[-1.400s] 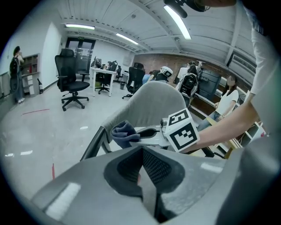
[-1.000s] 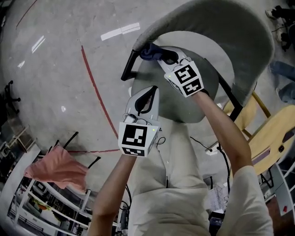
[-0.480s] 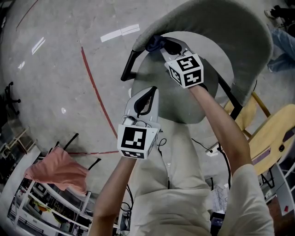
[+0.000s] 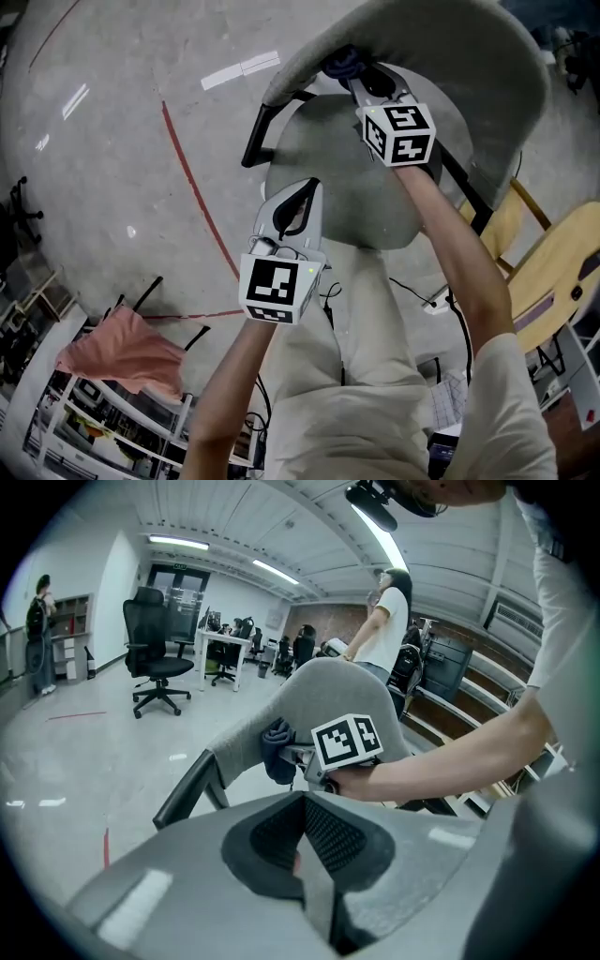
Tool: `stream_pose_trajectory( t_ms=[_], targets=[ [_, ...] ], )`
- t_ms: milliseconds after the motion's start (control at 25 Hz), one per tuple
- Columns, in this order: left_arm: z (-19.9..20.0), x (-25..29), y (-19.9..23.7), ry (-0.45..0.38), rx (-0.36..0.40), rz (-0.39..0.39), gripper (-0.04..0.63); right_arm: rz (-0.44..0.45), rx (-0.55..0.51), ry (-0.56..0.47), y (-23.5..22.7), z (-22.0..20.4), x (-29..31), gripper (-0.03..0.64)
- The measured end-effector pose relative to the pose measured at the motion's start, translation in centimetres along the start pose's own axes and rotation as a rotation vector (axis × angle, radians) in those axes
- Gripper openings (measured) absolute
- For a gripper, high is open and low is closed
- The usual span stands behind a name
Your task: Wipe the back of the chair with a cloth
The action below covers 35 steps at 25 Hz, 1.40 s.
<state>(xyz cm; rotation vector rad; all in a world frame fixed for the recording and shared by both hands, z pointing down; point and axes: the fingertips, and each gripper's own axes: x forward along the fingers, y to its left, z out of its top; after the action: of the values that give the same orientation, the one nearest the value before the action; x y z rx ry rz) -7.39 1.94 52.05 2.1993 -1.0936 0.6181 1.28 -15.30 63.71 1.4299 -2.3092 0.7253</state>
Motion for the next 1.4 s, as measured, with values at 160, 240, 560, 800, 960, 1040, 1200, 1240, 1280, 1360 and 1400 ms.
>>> stream_pose_trajectory(
  t_ms=[160,240,560,800,960,1040,1200,1240,1280,1360,1400],
  targets=[
    [0.2,0.2,-0.4,0.003,0.012,-0.013,0.0,-0.061,0.036,-0.019,-1.6,0.3,-0.6,0.072],
    [0.2,0.3,-0.7,0.004,0.015,-0.022,0.0,-0.09,0.055,-0.029,-2.5,0.4,-1.1,0.072],
    [0.6,0.5,-1.7,0.006,0.036,-0.05,0.0,-0.172,0.123,-0.058,-5.2,1.0,-3.0,0.072],
    [0.6,0.3,-2.8,0.016,0.06,-0.075,0.0,-0.26,0.217,-0.081,-7.7,0.7,-4.9,0.074],
    [0.7,0.4,-3.4,0.018,0.068,-0.088,0.0,-0.304,0.252,-0.083,-9.0,0.6,-6.1,0.072],
    [0.7,0.5,-3.7,0.016,0.071,-0.097,0.0,-0.322,0.26,-0.086,-9.6,0.6,-6.6,0.072],
    [0.9,0.6,-4.5,0.012,0.077,-0.113,0.0,-0.36,0.289,-0.095,-10.7,0.4,-7.8,0.072],
    [1.0,0.6,-4.6,0.011,0.078,-0.117,0.0,-0.373,0.299,-0.097,-11.0,0.4,-8.1,0.072],
    [1.0,0.7,-4.8,0.011,0.08,-0.122,0.0,-0.386,0.309,-0.099,-11.3,0.3,-8.4,0.072],
    [1.0,0.7,-5.0,0.012,0.084,-0.129,0.0,-0.409,0.328,-0.098,-11.7,0.0,-8.8,0.072],
    [1.0,0.7,-5.1,0.012,0.086,-0.133,0.0,-0.422,0.336,-0.098,-11.9,-0.1,-9.0,0.071]
  ],
)
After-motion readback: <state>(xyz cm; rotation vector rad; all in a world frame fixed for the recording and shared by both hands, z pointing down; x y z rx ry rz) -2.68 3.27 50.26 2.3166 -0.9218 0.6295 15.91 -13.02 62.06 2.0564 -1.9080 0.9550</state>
